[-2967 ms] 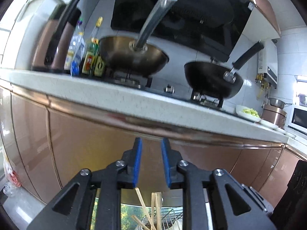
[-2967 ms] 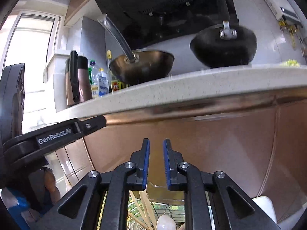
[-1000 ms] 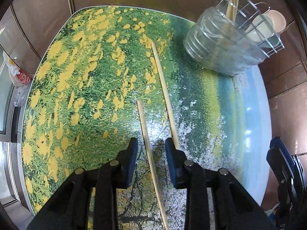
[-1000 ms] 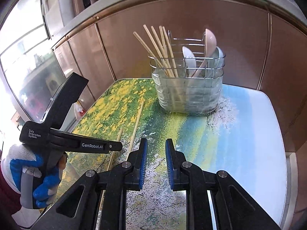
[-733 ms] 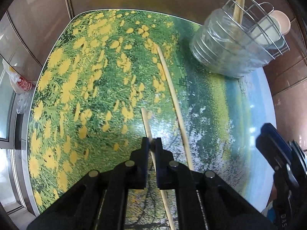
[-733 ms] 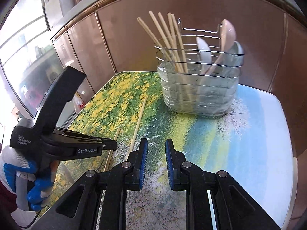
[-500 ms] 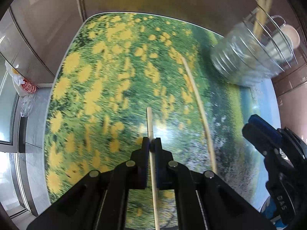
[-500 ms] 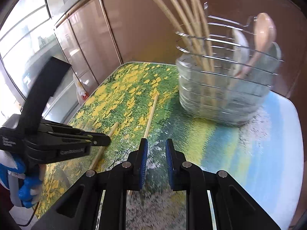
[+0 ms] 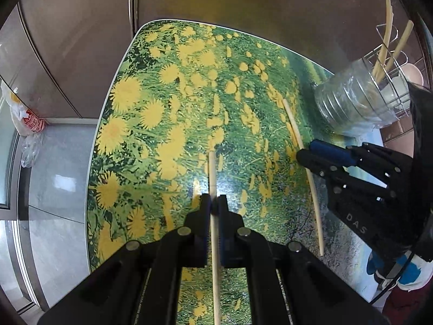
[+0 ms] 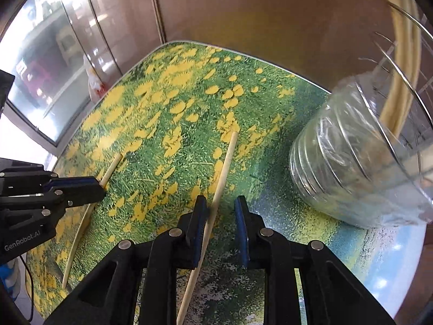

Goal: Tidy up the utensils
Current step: 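Grasp a chopstick with the left tool while the right tool grasps the last chopstick, then carry both chopsticks into the glass holder and open both tools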

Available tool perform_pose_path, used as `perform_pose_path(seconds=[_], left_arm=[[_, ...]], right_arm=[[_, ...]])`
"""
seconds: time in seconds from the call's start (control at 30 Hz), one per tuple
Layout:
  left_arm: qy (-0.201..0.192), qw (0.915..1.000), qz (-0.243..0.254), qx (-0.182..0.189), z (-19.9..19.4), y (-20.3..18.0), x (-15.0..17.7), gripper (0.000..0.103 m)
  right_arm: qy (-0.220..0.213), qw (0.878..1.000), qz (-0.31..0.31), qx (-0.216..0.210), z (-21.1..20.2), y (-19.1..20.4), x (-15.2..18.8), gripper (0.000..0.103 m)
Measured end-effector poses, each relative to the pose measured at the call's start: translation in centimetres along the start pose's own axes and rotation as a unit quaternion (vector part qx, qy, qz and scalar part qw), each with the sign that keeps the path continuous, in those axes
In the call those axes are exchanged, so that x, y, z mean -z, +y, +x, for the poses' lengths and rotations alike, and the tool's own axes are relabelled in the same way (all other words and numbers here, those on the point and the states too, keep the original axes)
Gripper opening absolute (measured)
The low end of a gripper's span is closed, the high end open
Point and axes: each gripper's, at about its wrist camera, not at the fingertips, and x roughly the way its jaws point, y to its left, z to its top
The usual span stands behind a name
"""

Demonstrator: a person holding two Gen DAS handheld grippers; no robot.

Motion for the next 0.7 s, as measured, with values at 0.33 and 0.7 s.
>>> perform_pose_path(seconds=[0.33, 0.7], left_arm=[[-0.013, 0.9998, 0.005, -0.015, -0.7, -0.4, 2.0, 0.004], [-0.043, 0.9991, -0.005, -0.004, -3.4, -2.3, 5.8, 0.003]], right_arm=[[0.067, 0.994, -0.082, -0.036, -1.0, 2.7, 2.4, 0.007], [0.013, 0.996, -0.006, -0.083, -5.5, 0.5, 10.7, 0.005]])
